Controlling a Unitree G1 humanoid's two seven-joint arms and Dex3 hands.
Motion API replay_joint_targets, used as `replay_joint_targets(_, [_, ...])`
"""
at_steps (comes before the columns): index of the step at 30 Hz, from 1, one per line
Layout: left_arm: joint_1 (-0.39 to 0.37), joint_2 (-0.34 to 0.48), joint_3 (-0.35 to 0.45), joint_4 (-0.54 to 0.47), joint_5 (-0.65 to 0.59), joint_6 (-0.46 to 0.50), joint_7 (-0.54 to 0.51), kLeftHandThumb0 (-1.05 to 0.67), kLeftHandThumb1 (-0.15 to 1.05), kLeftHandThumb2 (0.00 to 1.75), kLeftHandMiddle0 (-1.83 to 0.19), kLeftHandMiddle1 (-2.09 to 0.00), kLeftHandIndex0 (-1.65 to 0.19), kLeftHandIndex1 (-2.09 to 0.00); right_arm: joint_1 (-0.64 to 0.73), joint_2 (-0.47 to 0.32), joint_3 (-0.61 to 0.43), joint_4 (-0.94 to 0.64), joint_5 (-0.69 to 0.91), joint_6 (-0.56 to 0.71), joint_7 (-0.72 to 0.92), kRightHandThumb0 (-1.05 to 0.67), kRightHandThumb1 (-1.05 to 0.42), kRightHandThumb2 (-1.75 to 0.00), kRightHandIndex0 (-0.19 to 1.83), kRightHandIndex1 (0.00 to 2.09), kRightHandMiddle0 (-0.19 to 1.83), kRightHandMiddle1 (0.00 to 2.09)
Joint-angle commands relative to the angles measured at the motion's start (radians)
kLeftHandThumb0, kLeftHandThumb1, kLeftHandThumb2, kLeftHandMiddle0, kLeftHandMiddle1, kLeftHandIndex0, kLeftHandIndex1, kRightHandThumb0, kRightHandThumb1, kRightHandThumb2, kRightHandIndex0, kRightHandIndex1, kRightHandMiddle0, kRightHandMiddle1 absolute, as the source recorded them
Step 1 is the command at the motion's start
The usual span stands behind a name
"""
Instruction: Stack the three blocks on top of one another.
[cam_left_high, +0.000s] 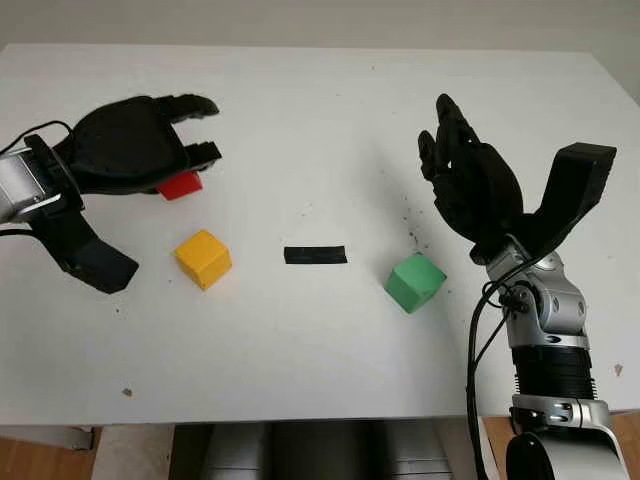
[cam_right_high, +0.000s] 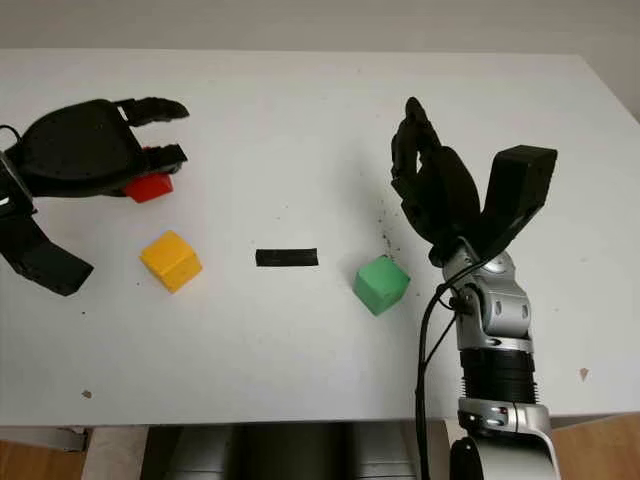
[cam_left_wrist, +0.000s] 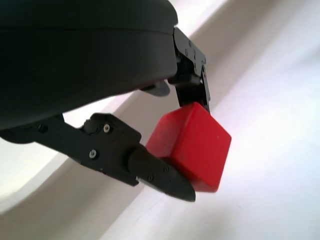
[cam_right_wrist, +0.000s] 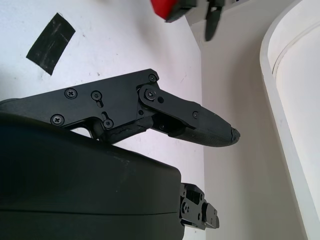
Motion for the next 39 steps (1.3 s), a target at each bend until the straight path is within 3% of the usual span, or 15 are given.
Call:
replay_joint_targets(1, [-0.018, -0.030, 0.059, -0.051, -0.100, 0.012, -0.110, -0.35, 0.90, 0.05, -0.24, -0.17, -0.44, -1.27, -0.010, -0.009, -0.004, -0.002, 0.001, -0.004, 0.000, -0.65, -1.05, -0.75, -0.19, 0.00, -0.19, 0.00])
replay_joint_targets(5, [0.001, -0.077, 0.128, -0.172, -0.274, 0.074, -0.397, -0.39, 0.95, 0.06, -0.18, -0.06, -0.31, -1.49, -0.007, -0.006, -0.001, -0.007, 0.002, -0.005, 0.000, -0.65, -1.05, -0.74, -0.19, 0.00, -0.19, 0.00])
replay_joint_targets(14, [0.020, -0.194, 0.194, -0.321, -0.509, 0.197, -0.765, -0.34, 0.94, 0.05, -0.10, -0.04, -0.36, -1.38, 0.000, 0.001, 0.002, -0.018, 0.005, -0.003, -0.004, -0.65, -1.05, -0.76, -0.19, 0.00, -0.19, 0.00])
replay_joint_targets(24, [0.045, -0.303, 0.253, -0.294, -0.743, 0.232, -0.884, -0.38, 0.94, 0.06, -0.13, -0.06, -0.39, -1.49, 0.020, 0.009, 0.001, -0.037, 0.006, -0.007, -0.015, -0.64, -1.05, -0.76, -0.19, 0.00, -0.19, 0.00])
replay_joint_targets(28, [0.073, -0.335, 0.267, -0.328, -0.788, 0.303, -0.922, -0.43, 0.95, 0.06, -0.10, -0.05, -0.33, -1.56, 0.022, 0.007, 0.003, -0.036, 0.004, -0.010, -0.014, -0.65, -1.05, -0.75, -0.19, 0.00, -0.19, 0.00])
replay_joint_targets(33, [0.097, -0.355, 0.246, -0.364, -0.750, 0.348, -0.913, -0.42, 0.94, 0.05, -0.08, -0.05, -0.32, -1.62, 0.022, 0.005, 0.007, -0.033, 0.001, -0.019, -0.008, -0.65, -1.05, -0.76, -0.19, 0.00, -0.19, 0.00])
replay_joint_targets(39, [0.105, -0.371, 0.219, -0.354, -0.678, 0.317, -0.885, -0.40, 0.94, 0.05, -0.09, -0.06, -0.29, -1.68, 0.024, 0.001, 0.009, -0.040, 0.002, -0.016, -0.006, -0.64, -1.05, -0.76, -0.19, 0.00, -0.19, 0.00])
